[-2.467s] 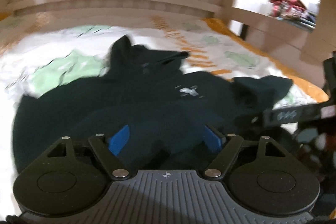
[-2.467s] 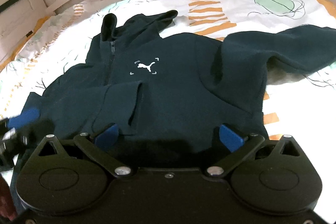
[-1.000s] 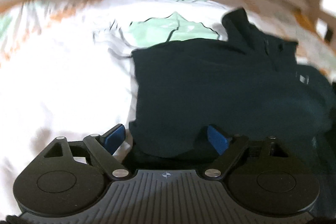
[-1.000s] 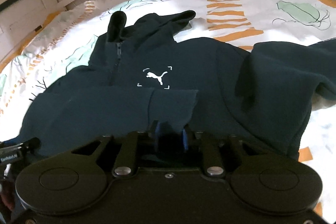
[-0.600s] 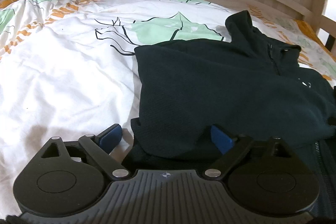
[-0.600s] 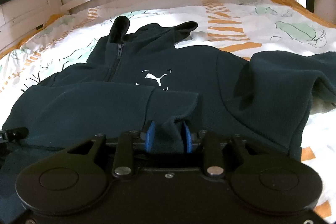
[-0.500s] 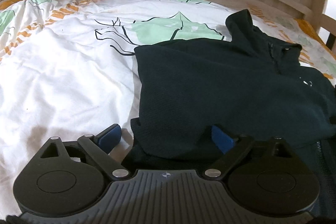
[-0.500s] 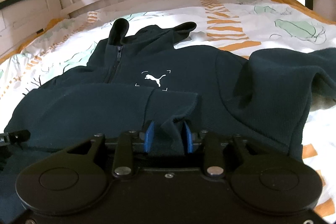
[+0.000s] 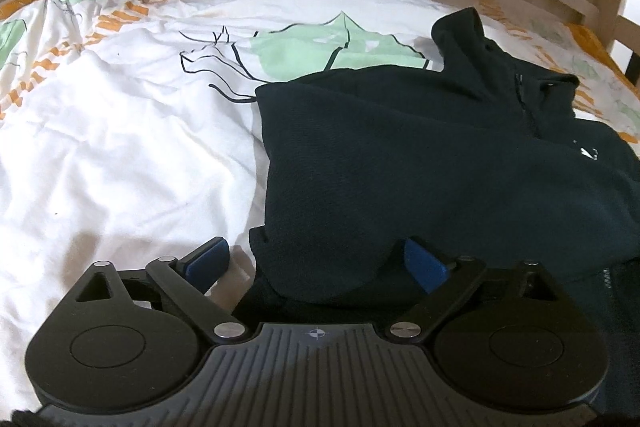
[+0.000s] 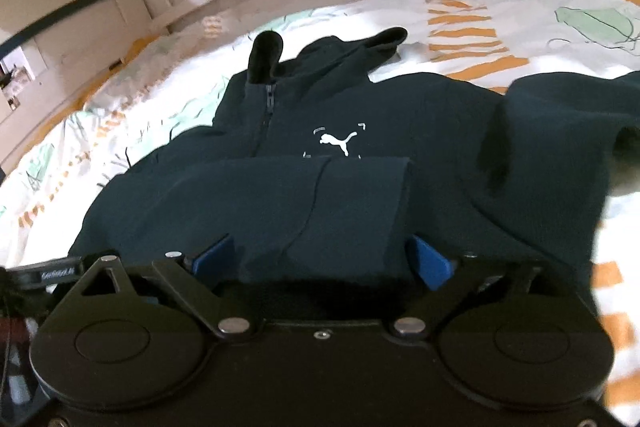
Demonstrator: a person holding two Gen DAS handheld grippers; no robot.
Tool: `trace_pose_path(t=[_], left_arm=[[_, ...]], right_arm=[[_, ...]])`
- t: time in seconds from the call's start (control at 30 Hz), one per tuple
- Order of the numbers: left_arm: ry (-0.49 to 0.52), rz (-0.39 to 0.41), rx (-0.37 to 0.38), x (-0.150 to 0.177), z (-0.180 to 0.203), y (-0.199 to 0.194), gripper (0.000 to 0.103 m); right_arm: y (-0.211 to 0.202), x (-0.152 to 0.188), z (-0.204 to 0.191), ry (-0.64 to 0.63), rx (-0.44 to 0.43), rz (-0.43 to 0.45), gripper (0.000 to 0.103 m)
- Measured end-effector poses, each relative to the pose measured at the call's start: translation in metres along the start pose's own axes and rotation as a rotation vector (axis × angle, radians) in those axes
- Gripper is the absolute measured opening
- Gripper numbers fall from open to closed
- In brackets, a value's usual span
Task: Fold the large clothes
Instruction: 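Lift the sleeve with the right tool and fold it across the body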
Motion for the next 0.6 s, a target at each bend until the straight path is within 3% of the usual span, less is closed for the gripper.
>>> trace_pose_path(t=[0.1,0.27,0.43,0.6], left_arm=[[0.023,-0.02,0.002,-0.009,0.006,-0.012,0.094],[0.104,0.05,0.064,-0.029,0.042,-0.052,0.094],[0.176,0.079,0.19,-0.041,0.104,-0.067,0.094],[0.228,0.05,0.289,-0.031,0.166,-0.054,0.094]], right_arm=[[-0.026,-0.007,0.014,0.053,-0.021,-0.004,0.095],[-0.063,-0.025,0.049,0.127,0.018,0.028,0.098],[-0.082,-0.034,0.093,0.178,0.133,0.076,0.1],[-0.09,-0.033,0.154,0.348,0.242,0.137,0.1]])
Point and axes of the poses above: each gripper's, at about its wrist camera, not at the fingertips, and y roughly the way its jaws point, z to its right, x to its underside, the point moved 1 cm from there along y, roughly the way its jaws point, and after that the axes turned 5 degrees about -y, right-handed, at the moved point
